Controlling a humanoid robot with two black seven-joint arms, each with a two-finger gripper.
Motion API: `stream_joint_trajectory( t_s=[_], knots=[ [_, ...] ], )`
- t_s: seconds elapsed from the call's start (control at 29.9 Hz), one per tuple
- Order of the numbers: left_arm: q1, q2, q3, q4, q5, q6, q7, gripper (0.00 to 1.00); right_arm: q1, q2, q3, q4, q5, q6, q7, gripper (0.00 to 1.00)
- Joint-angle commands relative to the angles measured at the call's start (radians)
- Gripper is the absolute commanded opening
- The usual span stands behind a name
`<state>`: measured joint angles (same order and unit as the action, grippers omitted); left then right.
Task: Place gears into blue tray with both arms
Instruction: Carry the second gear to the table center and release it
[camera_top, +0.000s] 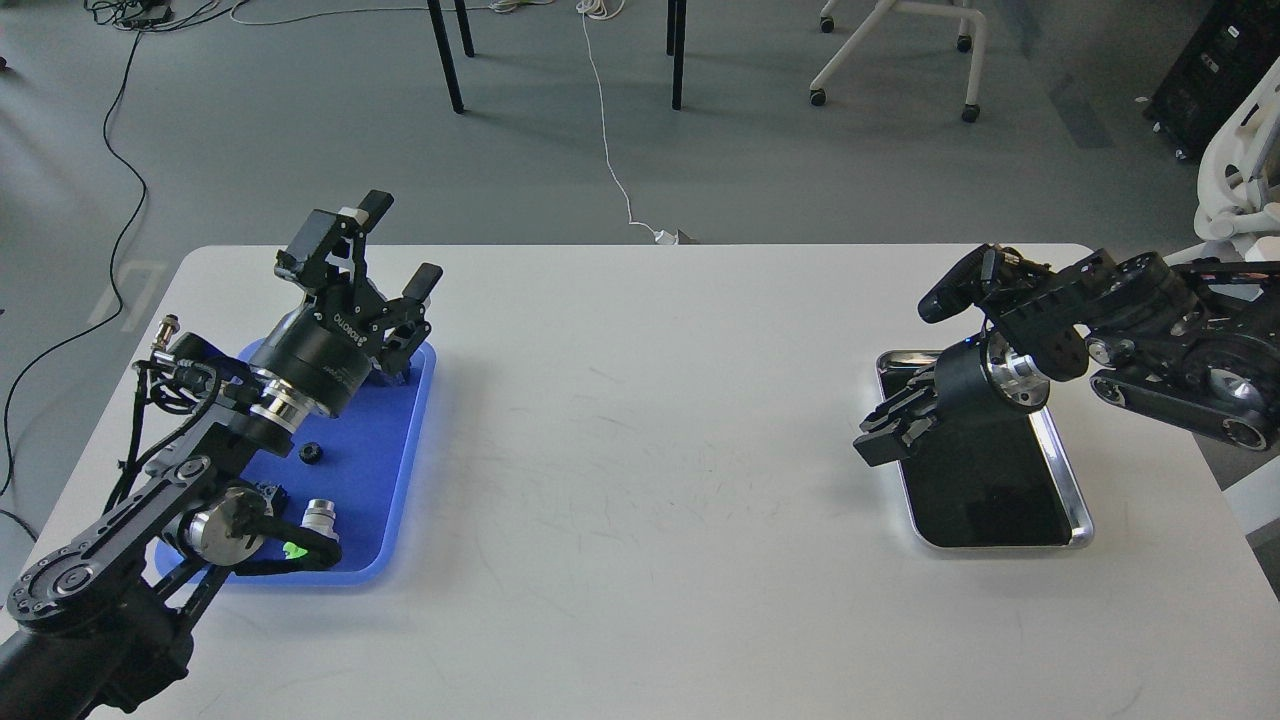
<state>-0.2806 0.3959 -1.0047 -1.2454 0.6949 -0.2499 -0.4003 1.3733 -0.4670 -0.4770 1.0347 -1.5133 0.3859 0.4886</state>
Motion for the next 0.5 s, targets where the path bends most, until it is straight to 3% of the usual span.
stream_joint_trajectory(
  t_s=[0.0,0.27,0.47],
  knots=[
    [0.001,0.0,-0.002,0.001,0.0,0.0,0.0,0.98,0.012,0.122,-0.032,-0.056,0.065,0.001,0.0,0.3],
    [0.012,0.006,-0.003,0.0,0.0,0.0,0.0,0.98,-0.003,0.362,-0.094,-0.205,0.183,-0.013,0.0,0.3],
    [0.015,0.006,-0.003,0.0,0.001,0.0,0.0,0.98,-0.026,0.464,-0.121,-0.255,0.237,-0.054,0.0,0.31]
  ],
)
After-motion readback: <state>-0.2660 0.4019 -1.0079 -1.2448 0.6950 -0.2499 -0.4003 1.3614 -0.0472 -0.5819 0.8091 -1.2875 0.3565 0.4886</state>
